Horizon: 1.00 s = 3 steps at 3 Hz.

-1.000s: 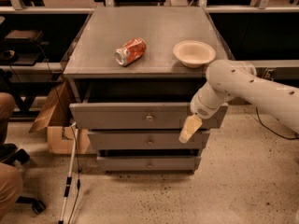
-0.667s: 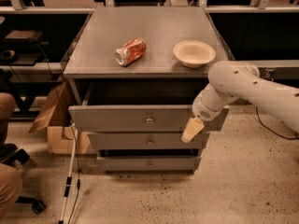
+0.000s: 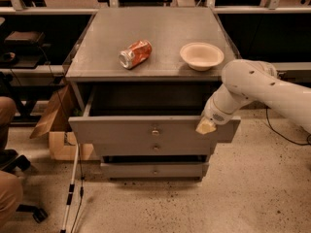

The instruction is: Open top drawer

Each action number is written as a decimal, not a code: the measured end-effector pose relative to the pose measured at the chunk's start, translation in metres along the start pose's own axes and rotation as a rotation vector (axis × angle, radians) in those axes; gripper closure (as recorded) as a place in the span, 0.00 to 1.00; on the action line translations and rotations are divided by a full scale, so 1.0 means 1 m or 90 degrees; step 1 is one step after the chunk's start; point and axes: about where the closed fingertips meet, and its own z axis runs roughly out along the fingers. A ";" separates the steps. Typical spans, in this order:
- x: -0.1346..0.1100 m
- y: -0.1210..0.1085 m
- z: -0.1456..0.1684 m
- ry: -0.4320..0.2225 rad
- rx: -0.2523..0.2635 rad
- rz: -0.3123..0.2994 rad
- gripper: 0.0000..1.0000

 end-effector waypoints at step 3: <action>0.009 0.003 -0.010 0.009 -0.007 -0.008 0.77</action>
Offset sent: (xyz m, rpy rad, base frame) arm -0.0139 -0.0161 0.0050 -0.0284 0.0083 0.0185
